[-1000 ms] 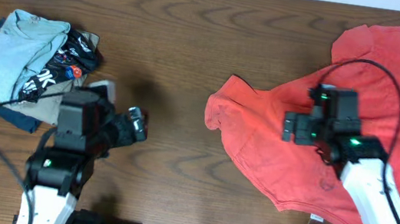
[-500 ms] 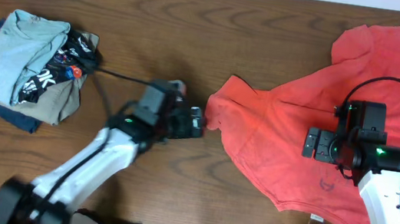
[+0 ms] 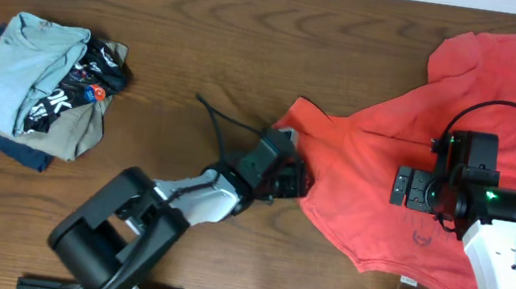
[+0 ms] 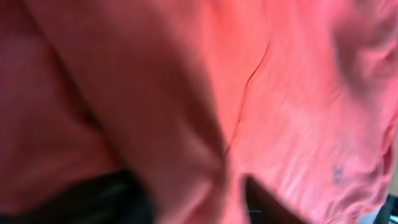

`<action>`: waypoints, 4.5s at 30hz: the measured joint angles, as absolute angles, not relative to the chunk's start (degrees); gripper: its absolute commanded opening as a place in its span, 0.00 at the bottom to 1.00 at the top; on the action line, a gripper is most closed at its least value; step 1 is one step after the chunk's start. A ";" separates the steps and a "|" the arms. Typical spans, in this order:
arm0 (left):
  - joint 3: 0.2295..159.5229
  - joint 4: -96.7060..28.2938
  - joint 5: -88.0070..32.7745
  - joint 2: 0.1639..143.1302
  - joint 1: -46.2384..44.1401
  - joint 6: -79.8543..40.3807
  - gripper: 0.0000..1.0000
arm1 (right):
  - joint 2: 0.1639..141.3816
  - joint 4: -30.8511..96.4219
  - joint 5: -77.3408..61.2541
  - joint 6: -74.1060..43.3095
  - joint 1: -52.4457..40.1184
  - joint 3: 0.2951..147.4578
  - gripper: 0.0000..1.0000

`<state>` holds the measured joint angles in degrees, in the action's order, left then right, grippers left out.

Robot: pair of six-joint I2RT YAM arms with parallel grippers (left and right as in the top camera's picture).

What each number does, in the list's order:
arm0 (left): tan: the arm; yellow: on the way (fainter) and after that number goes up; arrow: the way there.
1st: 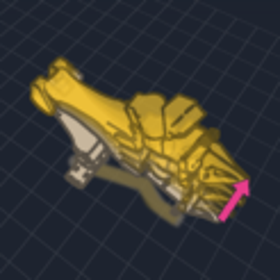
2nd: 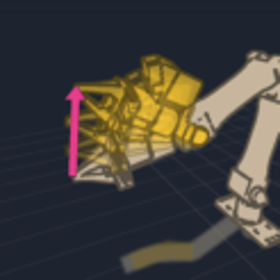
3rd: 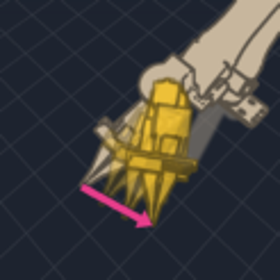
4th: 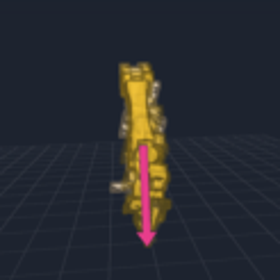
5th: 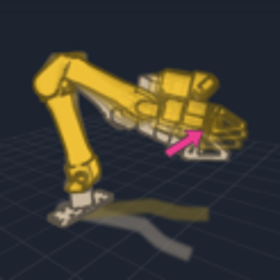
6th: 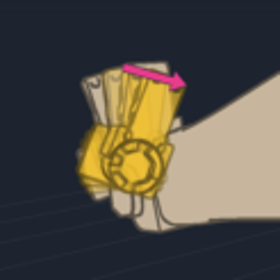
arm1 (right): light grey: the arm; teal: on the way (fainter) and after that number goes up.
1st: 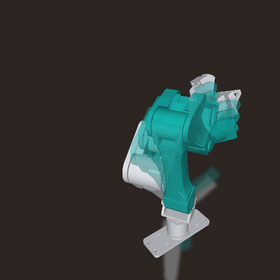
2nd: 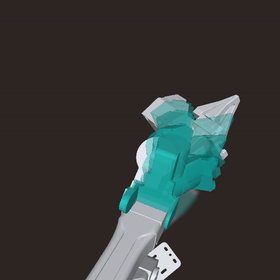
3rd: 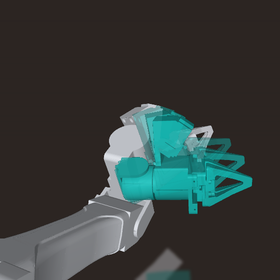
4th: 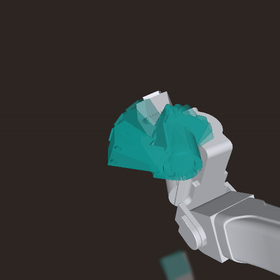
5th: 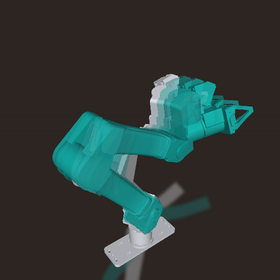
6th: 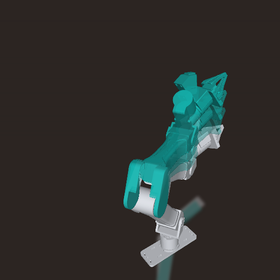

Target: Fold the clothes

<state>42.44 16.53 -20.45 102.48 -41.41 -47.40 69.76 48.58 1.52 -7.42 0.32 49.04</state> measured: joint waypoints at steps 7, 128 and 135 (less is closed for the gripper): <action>42.41 12.23 -19.11 102.17 -38.22 -43.40 0.06 | 69.73 48.88 2.11 -7.94 0.34 49.04 0.99; 48.75 -32.71 -4.91 88.49 -25.19 -48.62 0.09 | 69.73 49.63 3.68 -10.33 2.04 49.04 0.99; 52.03 -33.17 -11.35 87.22 -8.99 -43.88 0.45 | 69.73 49.65 3.66 -10.70 2.04 49.04 0.99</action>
<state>52.03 -33.17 -11.35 87.22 -8.99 -43.88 69.73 49.65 3.66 -10.70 2.04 49.04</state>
